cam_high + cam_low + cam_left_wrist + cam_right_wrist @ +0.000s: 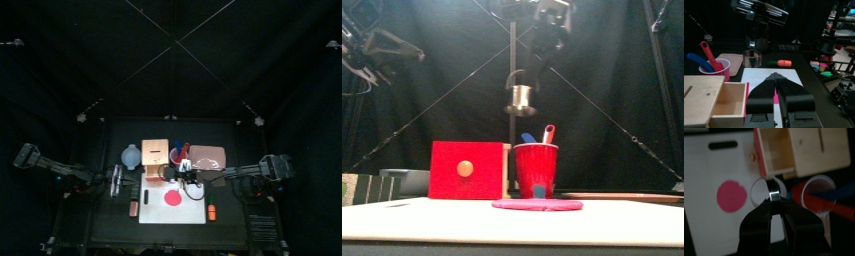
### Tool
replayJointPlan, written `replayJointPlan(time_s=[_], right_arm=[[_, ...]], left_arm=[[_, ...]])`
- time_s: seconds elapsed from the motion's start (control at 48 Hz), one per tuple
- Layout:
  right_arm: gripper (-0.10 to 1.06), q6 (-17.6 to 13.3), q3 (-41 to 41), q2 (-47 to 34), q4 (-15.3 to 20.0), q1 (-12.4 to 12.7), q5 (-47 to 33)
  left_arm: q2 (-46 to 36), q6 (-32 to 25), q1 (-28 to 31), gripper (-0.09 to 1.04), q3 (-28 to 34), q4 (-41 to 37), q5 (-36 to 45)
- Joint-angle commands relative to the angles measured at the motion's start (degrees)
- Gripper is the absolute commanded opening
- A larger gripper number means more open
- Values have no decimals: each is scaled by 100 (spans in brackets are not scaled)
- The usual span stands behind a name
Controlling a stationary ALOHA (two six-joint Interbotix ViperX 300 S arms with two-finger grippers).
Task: Get the cutter from the drawer then cut the dough then place the extra dough in the bowl
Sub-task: Shut the drawer
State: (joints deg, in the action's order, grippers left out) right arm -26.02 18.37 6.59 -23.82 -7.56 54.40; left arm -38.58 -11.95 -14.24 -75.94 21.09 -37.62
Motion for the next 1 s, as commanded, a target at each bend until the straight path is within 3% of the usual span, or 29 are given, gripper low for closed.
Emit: replayJointPlan(time_s=[0.021,0.188,0.312,0.5,0.708,1.0], right_arm=[[51,-721,686,598,-290,-396,-220],[51,-1863,1591,905,-659,-791,-677],[51,-2285,2101,905,-765,-932,-1213],[51,-2294,2505,747,-756,-905,-2109],[53,-2364,2610,439,-756,-870,-2188],[84,-2347,2549,79,-782,-896,-2162]], left_arm=[[88,-9,88,38,114,53,-26],[220,-9,202,38,158,141,-26],[272,-9,272,38,202,176,-35],[281,-18,387,38,308,176,-26],[281,-9,510,38,369,176,-26],[281,0,562,38,378,193,-26]])
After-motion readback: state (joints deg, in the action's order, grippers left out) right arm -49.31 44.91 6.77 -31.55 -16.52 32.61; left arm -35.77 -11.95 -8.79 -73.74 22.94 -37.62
